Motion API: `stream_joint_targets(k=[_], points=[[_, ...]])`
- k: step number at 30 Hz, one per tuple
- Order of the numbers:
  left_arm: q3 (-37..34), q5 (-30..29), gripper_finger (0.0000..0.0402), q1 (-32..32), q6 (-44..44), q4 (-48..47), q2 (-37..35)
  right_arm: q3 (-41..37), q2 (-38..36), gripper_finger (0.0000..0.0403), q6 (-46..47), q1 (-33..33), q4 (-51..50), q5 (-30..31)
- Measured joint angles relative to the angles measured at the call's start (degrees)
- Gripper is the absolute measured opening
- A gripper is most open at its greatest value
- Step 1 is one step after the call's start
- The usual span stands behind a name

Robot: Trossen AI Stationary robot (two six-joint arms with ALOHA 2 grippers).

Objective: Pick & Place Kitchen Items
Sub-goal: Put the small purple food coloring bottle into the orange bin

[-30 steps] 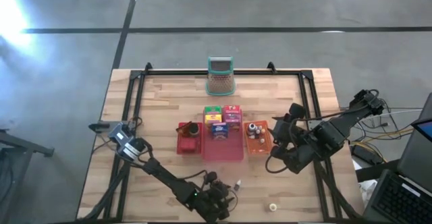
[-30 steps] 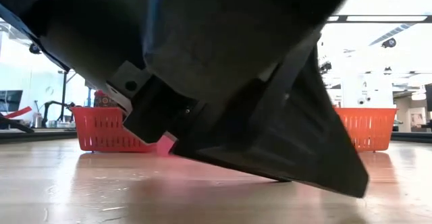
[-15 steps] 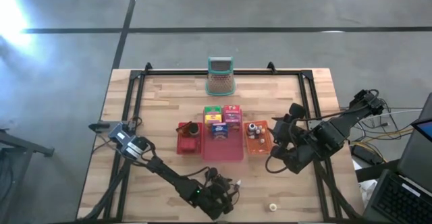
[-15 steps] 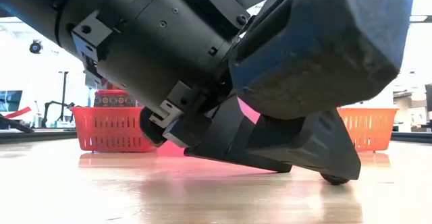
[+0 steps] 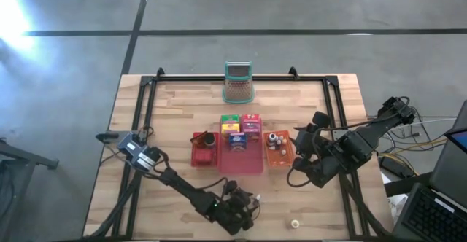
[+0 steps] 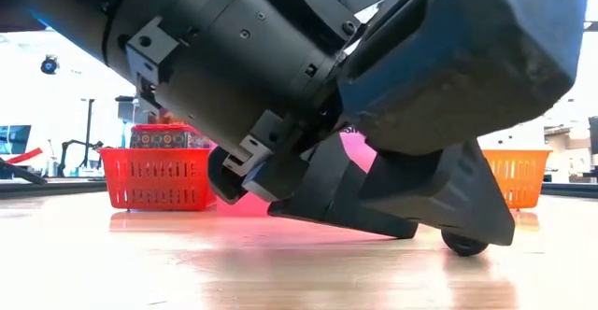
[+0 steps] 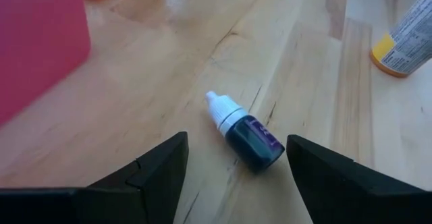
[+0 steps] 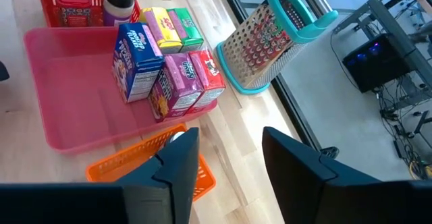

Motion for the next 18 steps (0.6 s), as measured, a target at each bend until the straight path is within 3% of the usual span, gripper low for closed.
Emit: stream_joint_targets(k=[11,18], points=[[-0.28,0.78,0.0259,0.47,-0.38,0.19,0.0,-0.06,0.0,0.0187,-0.02,-0.01,-0.03,-0.02],[-0.28,1.72,0.0243,0.54,-1.77,-1.7,-0.11,-0.11,0.02,0.0174,-0.04,-0.01,-0.05,-0.07]])
